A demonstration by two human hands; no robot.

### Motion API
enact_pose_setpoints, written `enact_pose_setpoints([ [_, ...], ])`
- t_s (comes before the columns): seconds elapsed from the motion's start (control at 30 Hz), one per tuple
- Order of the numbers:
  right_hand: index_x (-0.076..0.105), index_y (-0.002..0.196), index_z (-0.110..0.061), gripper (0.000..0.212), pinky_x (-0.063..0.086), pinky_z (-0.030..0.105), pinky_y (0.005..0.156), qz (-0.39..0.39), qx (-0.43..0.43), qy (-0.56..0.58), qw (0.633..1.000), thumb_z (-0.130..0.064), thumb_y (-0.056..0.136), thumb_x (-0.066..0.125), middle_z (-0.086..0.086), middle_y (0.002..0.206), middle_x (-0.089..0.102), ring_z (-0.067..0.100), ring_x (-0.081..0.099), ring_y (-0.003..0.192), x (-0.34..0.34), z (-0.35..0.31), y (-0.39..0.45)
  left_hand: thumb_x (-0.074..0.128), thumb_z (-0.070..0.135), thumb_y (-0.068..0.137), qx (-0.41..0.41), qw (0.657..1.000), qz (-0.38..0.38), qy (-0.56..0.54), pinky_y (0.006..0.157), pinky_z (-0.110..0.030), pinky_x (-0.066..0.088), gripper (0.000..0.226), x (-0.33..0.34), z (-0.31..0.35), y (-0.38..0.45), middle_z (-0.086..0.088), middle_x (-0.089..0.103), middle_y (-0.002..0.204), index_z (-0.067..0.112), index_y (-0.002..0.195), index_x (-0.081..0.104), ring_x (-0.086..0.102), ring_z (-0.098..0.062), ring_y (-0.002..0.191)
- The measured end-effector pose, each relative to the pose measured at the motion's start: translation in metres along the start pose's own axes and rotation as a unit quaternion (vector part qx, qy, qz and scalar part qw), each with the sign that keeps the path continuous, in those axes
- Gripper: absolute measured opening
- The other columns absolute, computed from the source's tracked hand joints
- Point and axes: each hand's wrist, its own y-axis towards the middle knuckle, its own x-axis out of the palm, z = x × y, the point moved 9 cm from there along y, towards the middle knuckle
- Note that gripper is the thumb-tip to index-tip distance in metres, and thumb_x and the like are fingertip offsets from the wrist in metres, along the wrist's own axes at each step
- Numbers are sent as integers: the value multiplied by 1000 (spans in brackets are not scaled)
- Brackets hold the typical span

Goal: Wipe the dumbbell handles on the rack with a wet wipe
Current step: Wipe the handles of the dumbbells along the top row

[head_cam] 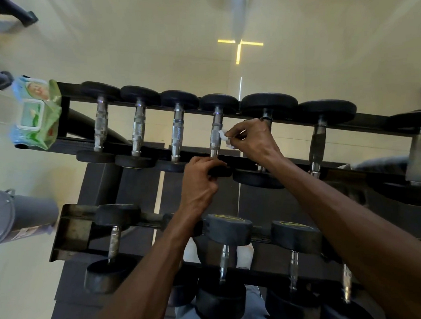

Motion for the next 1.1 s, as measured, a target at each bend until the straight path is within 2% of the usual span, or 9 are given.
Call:
enact_pose_setpoints([
  [0.07, 80, 100, -10, 15, 61, 30, 80, -6, -7, -4, 1000, -9, 86, 78, 1, 99, 76, 11, 71, 85, 2, -1, -2, 70, -13, 73, -41, 996, 8, -74, 102, -37, 51, 47, -6, -11, -7, 2, 75, 110, 18, 107, 80, 64, -17, 106],
  [0.2, 80, 99, -14, 14, 59, 24, 77, -25, -37, -31, 999, -10, 86, 79, 1, 101, 72, 10, 68, 84, 13, -9, -4, 73, -10, 76, -24, 998, -8, -58, 116, -44, 41, 43, -5, -3, -6, 0, 75, 114, 15, 110, 78, 66, -14, 108],
  [0.33, 80, 104, -14, 16, 58, 29, 80, -68, -126, -95, 985, -15, 88, 78, 5, 102, 69, 15, 65, 89, 43, -27, -18, 83, 5, 80, -45, 998, 24, -41, 105, -10, 36, 40, -13, -5, -21, -3, 69, 123, 13, 119, 75, 59, -17, 118],
  [0.4, 80, 102, -16, 13, 57, 33, 77, -108, -183, -154, 965, -19, 91, 75, 2, 98, 65, 15, 62, 84, 61, -36, -27, 84, 13, 82, -67, 995, 62, -31, 102, -5, 33, 37, -22, -12, -28, -3, 68, 123, 13, 119, 75, 58, -16, 118],
  [0.53, 76, 95, -13, 21, 52, 25, 72, -165, -248, -204, 933, -28, 99, 63, -1, 95, 56, 11, 56, 78, 68, -53, -28, 84, 14, 83, -64, 995, 79, -12, 99, -21, 46, 31, -30, -14, -29, -4, 70, 118, 11, 113, 77, 64, -19, 110],
  [0.73, 69, 96, -6, 14, 51, 34, 73, -40, -202, -188, 960, -12, 99, 57, 7, 102, 57, 19, 54, 88, 40, -53, 1, 86, 13, 80, -59, 994, 87, 1, 84, -38, 58, 21, -34, -10, -24, -2, 72, 102, 11, 100, 81, 68, -21, 92],
  [0.87, 74, 98, -11, 19, 48, 19, 72, -163, -257, -213, 929, -23, 100, 61, -1, 101, 56, 12, 56, 85, 66, -49, -30, 85, 13, 81, -50, 995, 86, -1, 83, -38, 59, 21, -35, -10, -25, -2, 71, 102, 12, 102, 81, 67, -20, 92],
  [0.97, 79, 97, -12, 10, 56, 28, 79, -76, -171, -147, 971, -9, 92, 70, 2, 104, 65, 16, 63, 91, 46, -34, -19, 86, 15, 80, -57, 995, 83, -9, 83, -37, 58, 20, -34, -13, -24, -3, 71, 101, 11, 99, 81, 67, -20, 92],
  [1.1, 80, 99, -14, 14, 56, 33, 78, -111, -173, -168, 964, -8, 91, 71, 2, 98, 67, 17, 64, 88, 59, -36, -27, 85, 14, 81, -54, 995, 85, -6, 85, -28, 54, 20, -35, -11, -26, -3, 71, 102, 10, 100, 80, 67, -20, 94],
])
